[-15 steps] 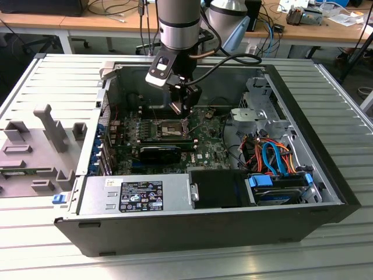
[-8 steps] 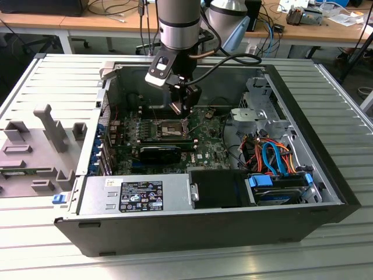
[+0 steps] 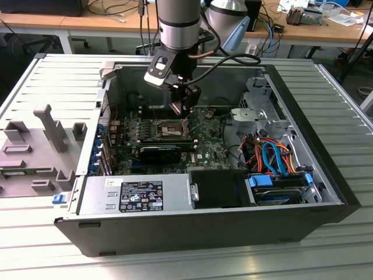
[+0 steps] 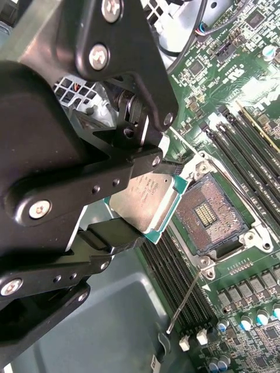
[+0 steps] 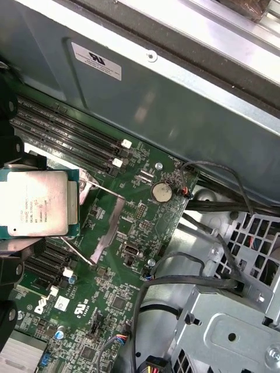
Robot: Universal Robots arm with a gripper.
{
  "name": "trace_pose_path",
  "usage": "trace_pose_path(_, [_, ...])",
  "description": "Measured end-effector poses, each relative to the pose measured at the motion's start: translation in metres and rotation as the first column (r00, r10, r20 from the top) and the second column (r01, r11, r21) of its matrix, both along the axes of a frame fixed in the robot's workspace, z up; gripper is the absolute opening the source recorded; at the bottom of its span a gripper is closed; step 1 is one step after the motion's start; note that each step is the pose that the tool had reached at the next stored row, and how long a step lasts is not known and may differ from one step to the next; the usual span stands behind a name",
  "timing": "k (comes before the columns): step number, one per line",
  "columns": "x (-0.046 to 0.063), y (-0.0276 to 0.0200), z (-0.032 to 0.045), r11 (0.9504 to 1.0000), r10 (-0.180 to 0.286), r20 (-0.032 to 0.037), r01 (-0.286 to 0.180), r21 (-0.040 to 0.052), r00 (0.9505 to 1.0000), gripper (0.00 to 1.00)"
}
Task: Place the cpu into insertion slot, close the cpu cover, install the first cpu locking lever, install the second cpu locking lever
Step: 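Place the cpu into insertion slot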
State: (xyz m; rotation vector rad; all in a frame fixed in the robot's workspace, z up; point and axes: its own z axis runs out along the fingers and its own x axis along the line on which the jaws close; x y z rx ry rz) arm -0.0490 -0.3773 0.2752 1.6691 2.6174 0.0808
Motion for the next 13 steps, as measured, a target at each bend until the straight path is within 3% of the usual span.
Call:
trace_pose_path(6, [0.0000, 0.0000, -0.0001, 0.9999, -0.014, 0.0001, 0.014, -0.0020, 0.9999, 0.54])
trace_pose_path(13, [0.0000, 0.0000, -0.0004, 0.9997, -0.023, 0.0003, 0.023, -0.0126, 0.9997, 0.54])
